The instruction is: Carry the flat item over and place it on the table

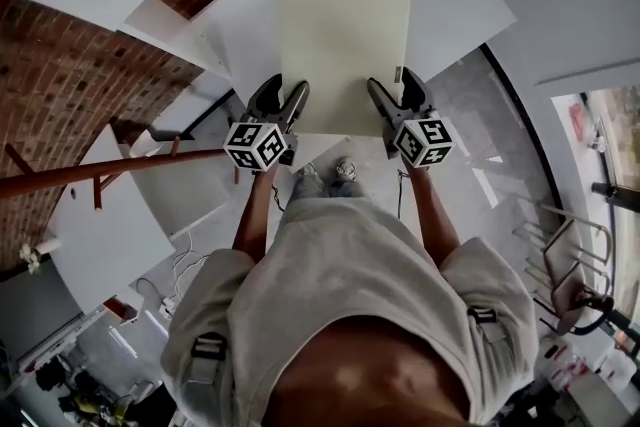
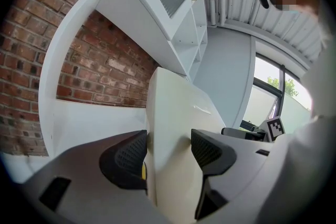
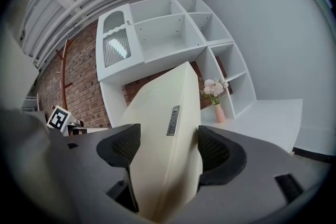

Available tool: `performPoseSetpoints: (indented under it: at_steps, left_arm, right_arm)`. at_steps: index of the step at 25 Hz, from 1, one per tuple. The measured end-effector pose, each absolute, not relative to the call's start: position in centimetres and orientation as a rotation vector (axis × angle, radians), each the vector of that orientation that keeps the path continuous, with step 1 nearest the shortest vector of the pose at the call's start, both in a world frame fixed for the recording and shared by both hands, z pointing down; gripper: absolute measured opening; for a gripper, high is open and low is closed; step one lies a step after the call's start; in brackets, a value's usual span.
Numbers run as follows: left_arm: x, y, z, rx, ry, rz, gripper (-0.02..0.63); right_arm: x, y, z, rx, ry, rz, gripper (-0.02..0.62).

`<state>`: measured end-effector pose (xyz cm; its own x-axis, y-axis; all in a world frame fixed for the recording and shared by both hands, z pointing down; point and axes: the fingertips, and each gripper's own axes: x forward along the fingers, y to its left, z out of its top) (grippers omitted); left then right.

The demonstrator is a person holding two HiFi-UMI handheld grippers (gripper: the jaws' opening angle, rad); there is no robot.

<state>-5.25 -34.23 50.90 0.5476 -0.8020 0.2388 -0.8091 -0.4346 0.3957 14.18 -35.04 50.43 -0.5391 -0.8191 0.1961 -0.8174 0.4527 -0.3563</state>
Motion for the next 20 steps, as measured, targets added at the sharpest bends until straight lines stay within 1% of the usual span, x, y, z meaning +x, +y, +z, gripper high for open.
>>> performPoseSetpoints:
  at_steps: [9,20]
  left_arm:
    - [-7.3,-35.6,52.9,2.335,-1.213,0.056,0.261]
    - [-10.9,-35.0,57.3,2.289,-1.134,0.127,0.259]
  right_arm:
    - [12.2,-35.4,51.9,-1.587,2.644,-0.683,0.357]
    - [8.5,-34.3,56.4,-1.654,2.616,-0.808,0.357]
